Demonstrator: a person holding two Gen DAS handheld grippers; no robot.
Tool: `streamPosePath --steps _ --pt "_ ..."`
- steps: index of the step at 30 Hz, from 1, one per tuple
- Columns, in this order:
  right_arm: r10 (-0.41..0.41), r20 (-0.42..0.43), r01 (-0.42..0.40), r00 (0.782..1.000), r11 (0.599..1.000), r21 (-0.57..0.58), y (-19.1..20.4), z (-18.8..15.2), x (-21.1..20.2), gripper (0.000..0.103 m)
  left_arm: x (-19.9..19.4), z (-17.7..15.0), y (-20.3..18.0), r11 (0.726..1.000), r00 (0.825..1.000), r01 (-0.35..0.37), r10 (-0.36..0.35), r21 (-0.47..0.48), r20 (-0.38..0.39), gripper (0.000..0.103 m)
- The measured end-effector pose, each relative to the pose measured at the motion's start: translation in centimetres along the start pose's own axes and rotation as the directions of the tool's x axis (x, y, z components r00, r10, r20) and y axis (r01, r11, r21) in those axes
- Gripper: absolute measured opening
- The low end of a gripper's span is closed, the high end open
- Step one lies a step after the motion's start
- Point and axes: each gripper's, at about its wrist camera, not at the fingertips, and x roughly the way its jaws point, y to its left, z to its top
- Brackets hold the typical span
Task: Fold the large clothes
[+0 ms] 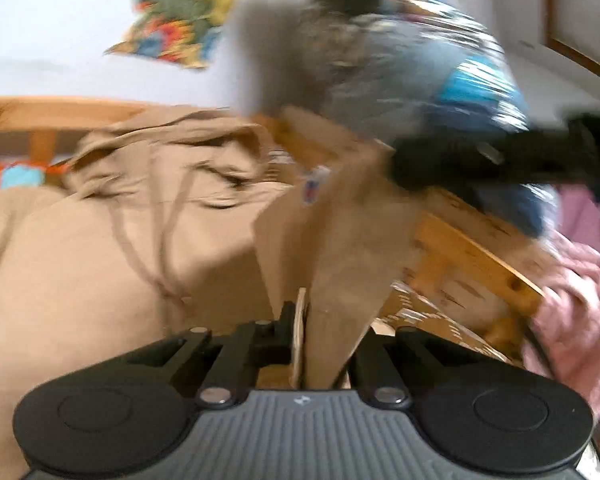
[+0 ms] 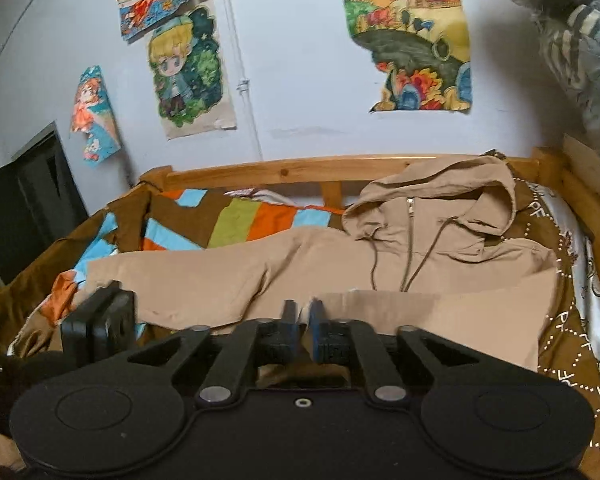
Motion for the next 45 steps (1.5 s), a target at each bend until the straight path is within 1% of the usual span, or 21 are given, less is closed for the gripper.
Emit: streamPosePath --steps 2,4,7,9,12,18,19,20,22,23,25,26,27,30,32,34,36,38,40,42,45 --pt "-0.022 0.04 0.022 0.999 1.0 0.001 -0.7 -0.9 0.0 0.046 -0.4 0.7 1.2 0.998 0.999 -0.043 0.045 -0.047 0.024 0.007" --pt "-0.07 0.054 0.07 0.996 0.998 0.002 -2.0 -2.2 0.1 0.059 -1.3 1.4 2.9 0.994 0.995 -0.065 0.07 -0.084 0.065 0.007" --pt "-0.214 0.035 0.216 0.976 0.975 -0.048 -4.4 -4.4 1.4 0.07 -3.0 2.3 5.6 0.983 0.981 -0.14 0.154 -0.123 0.117 0.007" --pt "-0.305 0.016 0.305 0.952 0.95 -0.068 -6.6 -6.1 2.9 0.071 -3.1 2.4 7.8 0.97 0.971 -0.193 0.211 -0.147 0.115 0.008" --pt "-0.408 -0.033 0.406 0.913 0.913 -0.047 -10.7 -8.0 6.0 0.071 -2.2 1.1 11.0 0.948 0.959 -0.263 0.277 -0.177 0.06 0.008" --pt "-0.468 -0.122 0.483 0.876 0.859 0.171 -18.3 -10.1 11.8 0.064 1.4 -3.2 14.6 0.917 0.926 -0.368 0.346 -0.156 -0.15 0.013" --pt "-0.475 -0.135 0.494 0.869 0.847 0.199 -19.1 -10.3 12.6 0.058 1.9 -3.8 14.9 0.911 0.918 -0.382 0.355 -0.155 -0.179 0.013" --pt "-0.484 -0.158 0.508 0.861 0.832 0.221 -19.8 -10.5 13.5 0.043 2.3 -4.4 15.0 0.905 0.908 -0.397 0.364 -0.15 -0.205 0.014" --pt "-0.5 -0.195 0.534 0.844 0.817 0.216 -20.4 -11.3 14.9 0.036 3.0 -5.3 15.3 0.897 0.887 -0.427 0.391 -0.114 -0.245 0.022" --pt "-0.529 -0.199 0.561 0.825 0.81 0.172 -20.3 -11.6 15.6 0.039 3.5 -5.6 15.3 0.891 0.871 -0.447 0.413 -0.08 -0.265 0.036" --pt "-0.575 -0.191 0.597 0.795 0.798 0.082 -19.9 -12.5 16.7 0.048 4.0 -6.2 15.0 0.879 0.844 -0.477 0.461 0.009 -0.275 0.046" --pt "-0.593 -0.176 0.61 0.786 0.79 0.062 -19.7 -12.8 16.9 0.054 4.0 -6.3 14.8 0.872 0.835 -0.487 0.48 0.045 -0.27 0.056" --pt "-0.607 -0.165 0.622 0.777 0.781 0.054 -19.6 -13.1 17.0 0.056 3.9 -6.4 14.7 0.867 0.829 -0.495 0.493 0.064 -0.265 0.064" --pt "-0.632 -0.14 0.643 0.762 0.764 0.055 -19.0 -13.5 16.7 0.06 2.5 -6.5 14.8 0.855 0.821 -0.514 0.513 0.067 -0.251 0.078" --pt "-0.662 -0.118 0.67 0.74 0.741 0.042 -17.5 -13.9 16.0 0.067 1.0 -6.6 15.1 0.844 0.813 -0.534 0.529 0.052 -0.244 0.085" --pt "-0.642 -0.08 0.647 0.762 0.759 0.066 -15.3 -14.4 14.4 0.075 -1.5 -6.8 15.0 0.832 0.813 -0.555 0.545 0.011 -0.206 0.089" --pt "-0.58 -0.022 0.579 0.814 0.809 0.103 -12.4 -15.3 12.3 0.083 -4.5 -7.0 14.8 0.825 0.819 -0.564 0.553 -0.037 -0.151 0.095" --pt "-0.54 0.02 0.533 0.842 0.836 0.132 -9.4 -16.3 10.7 0.091 -7.6 -7.4 15.2 0.795 0.803 -0.596 0.589 -0.114 -0.089 0.099" --pt "-0.48 0.049 0.467 0.876 0.87 0.16 -6.5 -17.1 9.4 0.095 -10.7 -7.6 16.1 0.752 0.774 -0.625 0.632 -0.209 -0.043 0.099" --pt "-0.438 0.084 0.418 0.895 0.89 0.184 -4.0 -17.9 8.4 0.099 -13.3 -7.5 17.5 0.696 0.736 -0.647 0.677 -0.311 -0.018 0.099" --pt "-0.368 0.11 0.344 0.923 0.919 0.194 -1.0 -19.2 7.9 0.102 -17.7 -7.1 19.8 0.58 0.642 -0.662 0.765 -0.474 0.039 0.099"
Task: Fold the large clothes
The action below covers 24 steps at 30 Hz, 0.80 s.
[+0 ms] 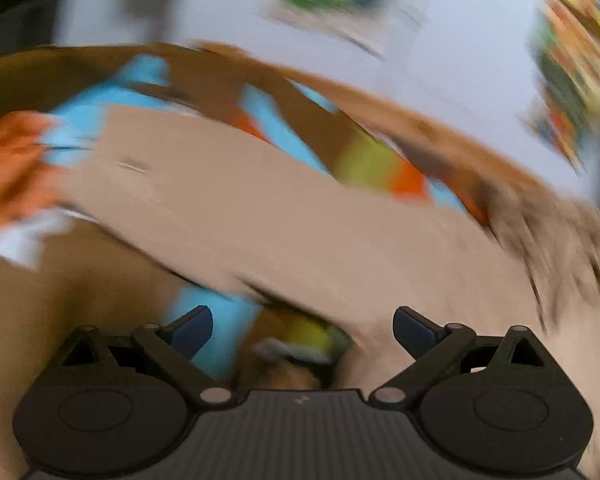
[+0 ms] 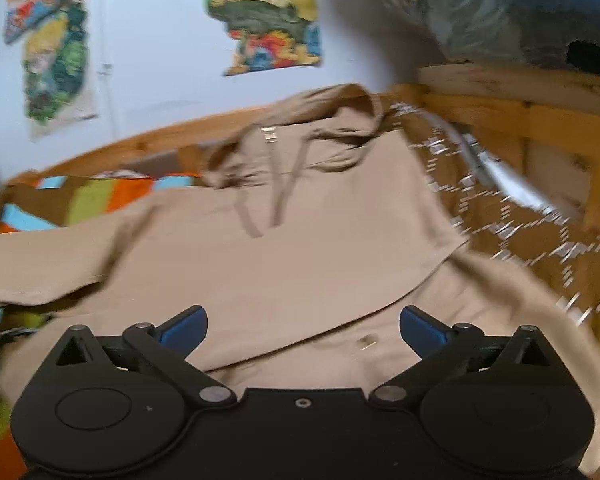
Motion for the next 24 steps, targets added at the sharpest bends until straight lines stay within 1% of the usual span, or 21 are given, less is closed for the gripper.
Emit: streamPosePath --steps 2,4,6,7,9,11,13,14,15,17,18,21,22,24 --pt "0.064 -0.014 -0.064 0.998 0.997 -0.037 1.3 -0.7 -0.1 0.102 -0.3 1.6 2.0 0.996 0.999 -0.039 0.041 -0.075 0.025 0.099" --pt "0.084 -0.011 -0.085 0.996 0.994 -0.07 2.3 -1.0 0.1 0.102 -0.1 2.7 3.2 0.989 0.996 -0.078 0.083 -0.126 0.037 0.093" --pt "0.113 -0.026 -0.114 0.993 0.991 -0.071 3.0 -1.4 0.5 0.102 0.4 3.7 4.1 0.973 0.991 -0.123 0.13 -0.194 0.024 0.08" --pt "0.126 -0.036 -0.128 0.991 0.99 -0.064 3.2 -1.6 0.7 0.102 0.8 4.0 4.4 0.963 0.989 -0.141 0.149 -0.23 0.018 0.077" --pt "0.151 -0.053 -0.154 0.987 0.987 -0.053 3.5 -2.0 0.6 0.102 1.2 4.4 4.9 0.939 0.98 -0.189 0.2 -0.289 0.01 0.066" --pt "0.165 -0.065 -0.169 0.984 0.984 -0.052 3.7 -2.3 0.7 0.102 1.4 4.5 5.5 0.919 0.972 -0.22 0.234 -0.328 0.004 0.06" --pt "0.173 -0.068 -0.177 0.983 0.983 -0.052 3.8 -2.7 0.4 0.102 2.0 4.6 5.5 0.899 0.961 -0.259 0.277 -0.352 -0.001 0.048" --pt "0.178 -0.066 -0.181 0.982 0.982 -0.047 3.7 -2.7 0.3 0.102 2.4 4.8 5.5 0.89 0.954 -0.282 0.3 -0.358 -0.006 0.035" --pt "0.183 -0.062 -0.186 0.981 0.982 -0.043 3.6 -2.7 0.2 0.102 2.5 4.7 5.5 0.886 0.951 -0.291 0.31 -0.361 -0.006 0.025" --pt "0.188 -0.052 -0.19 0.981 0.981 -0.039 3.5 -2.6 0.0 0.102 2.1 4.5 5.1 0.89 0.948 -0.288 0.317 -0.355 0.023 0.012" --pt "0.19 -0.048 -0.192 0.981 0.981 -0.038 3.3 -2.6 -0.2 0.102 1.8 4.4 4.6 0.897 0.948 -0.282 0.316 -0.342 0.046 0.009" --pt "0.193 -0.039 -0.194 0.98 0.98 -0.033 3.2 -2.5 -0.3 0.102 0.1 4.1 2.4 0.921 0.937 -0.275 0.321 -0.275 0.14 0.008" --pt "0.193 -0.038 -0.195 0.98 0.98 -0.029 3.1 -2.4 -0.3 0.102 -0.7 3.9 1.4 0.934 0.931 -0.265 0.312 -0.238 0.19 0.008" --pt "0.196 -0.032 -0.197 0.98 0.98 -0.02 2.9 -2.2 -0.4 0.102 -2.1 3.9 -0.9 0.962 0.917 -0.233 0.265 -0.14 0.297 0.008"
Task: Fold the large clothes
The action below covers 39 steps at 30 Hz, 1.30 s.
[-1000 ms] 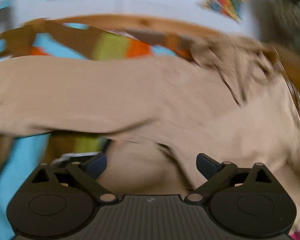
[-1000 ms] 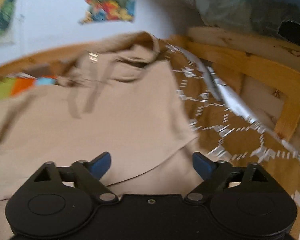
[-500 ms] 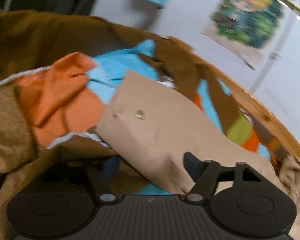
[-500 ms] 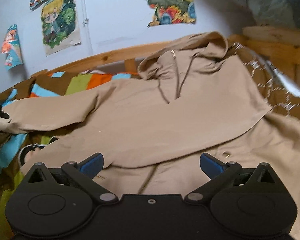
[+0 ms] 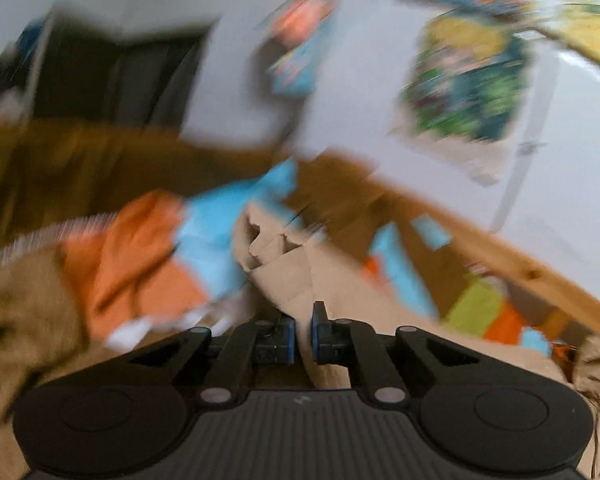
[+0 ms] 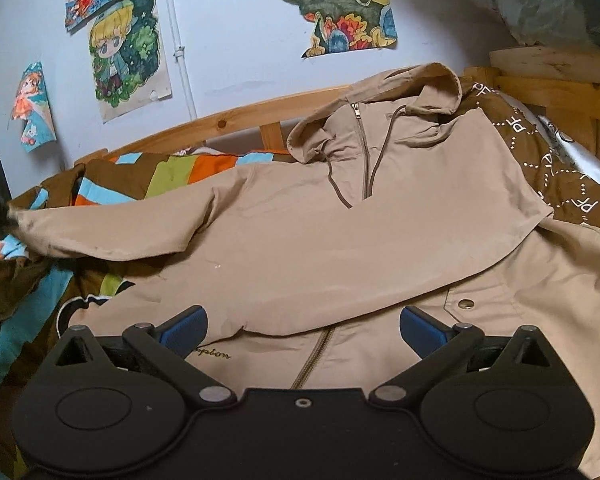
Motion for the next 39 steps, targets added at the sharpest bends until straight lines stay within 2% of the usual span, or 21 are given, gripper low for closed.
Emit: streamPosePath --steps 1,3,4,6,9,11,13,16,18,19,21,24,26,27,28,31,36,39 --pt "-0.001 0.004 0.001 1.0 1.0 0.005 -0.1 0.1 -0.1 0.102 -0.9 0.2 -1.0 0.998 0.998 0.036 -0.038 0.043 0.044 0.008" --pt "-0.003 0.014 0.002 1.0 1.0 0.018 -0.5 0.1 -0.3 0.102 -2.7 0.8 -3.2 0.984 0.983 0.124 -0.139 0.127 0.118 0.007" --pt "-0.005 0.022 0.004 1.0 1.0 0.026 -0.8 0.2 -0.4 0.102 -3.4 1.1 -4.4 0.97 0.97 0.169 -0.195 0.177 0.143 0.007" --pt "-0.011 0.053 0.008 0.999 0.998 0.057 -1.8 0.3 -0.8 0.102 -5.1 1.8 -6.9 0.927 0.932 0.277 -0.324 0.252 0.165 0.006" --pt "-0.029 0.108 0.015 0.994 0.992 0.128 -3.6 0.8 -1.4 0.102 -7.6 2.6 -10.5 0.824 0.84 0.451 -0.522 0.342 0.149 0.005" --pt "-0.057 0.141 0.032 0.988 0.984 0.176 -5.2 1.1 -1.9 0.102 -9.0 2.5 -13.1 0.733 0.765 0.553 -0.635 0.396 0.106 0.005" --pt "-0.079 0.166 0.043 0.983 0.976 0.211 -6.7 1.3 -2.3 0.102 -10.1 1.8 -15.6 0.634 0.695 0.64 -0.718 0.435 0.024 0.005" --pt "-0.106 0.199 0.052 0.974 0.965 0.259 -8.9 1.6 -2.9 0.102 -11.0 -0.6 -18.5 0.517 0.617 0.729 -0.78 0.449 -0.104 0.005" --pt "-0.102 0.218 0.032 0.971 0.952 0.304 -10.5 1.7 -3.1 0.102 -11.5 -3.1 -20.1 0.455 0.579 0.768 -0.795 0.45 -0.184 0.005" --pt "-0.079 0.236 -0.006 0.969 0.941 0.339 -11.5 1.6 -3.2 0.102 -11.8 -4.6 -20.7 0.428 0.562 0.784 -0.796 0.45 -0.222 0.005" --pt "0.013 0.295 -0.152 0.955 0.88 0.451 -13.9 1.1 -3.2 0.102 -12.4 -7.5 -21.5 0.387 0.542 0.804 -0.79 0.451 -0.288 0.005" --pt "0.122 0.356 -0.324 0.927 0.739 0.591 -16.9 0.3 -2.4 0.102 -13.7 -11.8 -22.2 0.299 0.515 0.816 -0.764 0.494 -0.389 0.005" --pt "0.183 0.379 -0.4 0.907 0.655 0.641 -18.0 -0.2 -1.5 0.102 -14.4 -14.2 -21.9 0.246 0.501 0.82 -0.744 0.516 -0.442 0.005" --pt "0.202 0.372 -0.411 0.906 0.63 0.659 -18.3 -0.3 -1.1 0.102 -14.8 -15.2 -21.7 0.225 0.5 0.818 -0.733 0.529 -0.461 0.005" --pt "0.213 0.357 -0.408 0.91 0.619 0.671 -18.3 -0.2 -0.4 0.102 -15.2 -16.1 -21.4 0.204 0.498 0.814 -0.726 0.543 -0.473 0.005" --pt "0.24 0.303 -0.386 0.922 0.625 0.679 -17.8 0.0 1.1 0.102 -16.2 -18.0 -20.6 0.143 0.492 0.796 -0.719 0.588 -0.491 0.005" --pt "0.277 0.29 -0.399 0.916 0.564 0.723 -17.9 0.1 2.3 0.101 -16.8 -19.5 -20.2 0.054 0.468 0.792 -0.693 0.608 -0.548 0.005" --pt "0.243 0.236 -0.336 0.941 0.591 0.733 -18.0 0.1 2.4 0.098 -16.9 -20.1 -20.2 0.007 0.458 0.793 -0.666 0.609 -0.589 0.006"
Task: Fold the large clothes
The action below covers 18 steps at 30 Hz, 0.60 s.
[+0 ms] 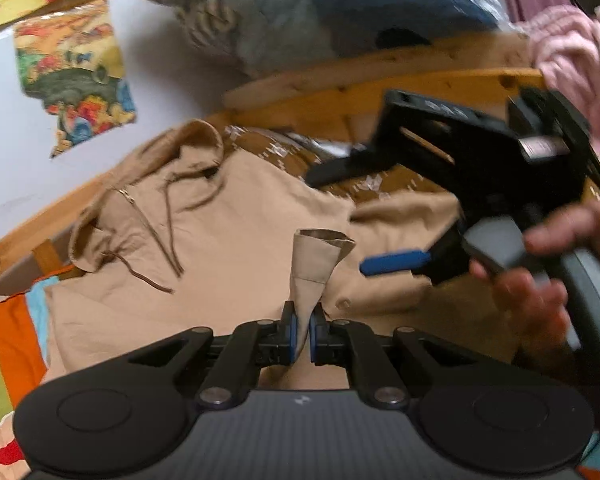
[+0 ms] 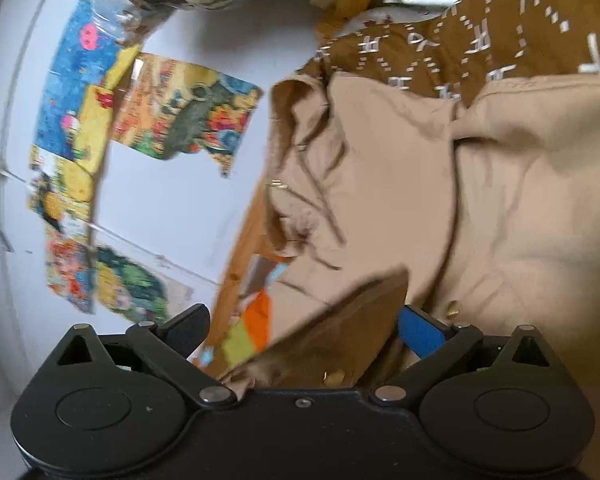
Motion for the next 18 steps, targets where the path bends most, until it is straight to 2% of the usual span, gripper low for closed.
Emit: streamPosePath --steps 3,5,6,7,8,9,10,12,13,14,15,16,17,18 --pt "-0.116 -0.025 0.115 0.993 0.993 -0.035 -0.3 -0.1 0.3 0.082 0.3 -0.4 -0.6 1.0 1.0 0.018 -0.017 0.019 -0.023 0.006" --pt "-0.184 -0.042 0.18 0.982 0.981 -0.076 -0.4 -0.5 0.6 0.063 0.4 -0.6 -0.9 0.999 0.999 0.022 -0.021 0.025 -0.035 0.007" --pt "-0.21 -0.052 0.204 0.976 0.974 -0.098 -0.3 -0.7 0.8 0.057 0.4 -0.7 -1.0 0.999 0.999 0.024 -0.023 0.025 -0.039 0.007" --pt "-0.23 -0.06 0.221 0.971 0.967 -0.128 -0.1 -0.8 1.0 0.039 0.3 -0.8 -1.0 0.999 0.999 0.026 -0.025 0.025 -0.043 0.007" --pt "-0.245 -0.058 0.233 0.968 0.959 -0.16 0.1 -1.0 1.1 0.016 0.3 -0.8 -1.0 0.999 0.999 0.027 -0.026 0.023 -0.048 0.008" --pt "-0.256 -0.047 0.243 0.965 0.951 -0.193 0.4 -1.2 1.0 0.008 0.2 -0.9 -1.0 0.999 0.998 0.033 -0.031 0.021 -0.054 0.009" --pt "-0.263 -0.026 0.249 0.965 0.938 -0.243 1.0 -1.3 0.8 0.004 0.2 -1.0 -0.9 0.999 0.998 0.034 -0.033 0.017 -0.059 0.013" --pt "-0.257 0.035 0.254 0.966 0.911 -0.324 2.2 -1.4 0.1 0.002 -0.4 -1.3 -0.6 1.0 0.998 0.029 -0.029 0.0 -0.061 0.03" --pt "-0.254 0.075 0.264 0.964 0.891 -0.368 3.0 -1.4 -0.3 0.001 -0.8 -1.5 -0.4 1.0 0.998 0.019 -0.02 -0.018 -0.06 0.035" --pt "-0.255 0.126 0.284 0.959 0.857 -0.43 4.0 -1.5 -0.7 0.001 -1.2 -1.8 0.0 0.999 0.998 0.014 -0.017 -0.047 -0.06 0.042" --pt "-0.256 0.172 0.308 0.951 0.818 -0.486 4.8 -1.7 -1.1 0.001 -1.6 -2.0 0.6 0.997 0.998 0.007 -0.013 -0.082 -0.065 0.045" --pt "-0.259 0.212 0.334 0.942 0.776 -0.535 5.5 -1.8 -1.2 0.001 -2.0 -2.3 1.2 0.993 0.997 -0.008 -0.001 -0.117 -0.073 0.045" --pt "-0.271 0.256 0.372 0.928 0.717 -0.59 6.1 -2.1 -1.3 0.004 -2.2 -2.7 1.9 0.988 0.996 -0.036 0.023 -0.152 -0.085 0.045" --pt "-0.292 0.276 0.402 0.916 0.678 -0.615 6.3 -2.1 -1.0 0.009 -2.2 -3.1 2.7 0.981 0.993 -0.079 0.061 -0.179 -0.104 0.046"
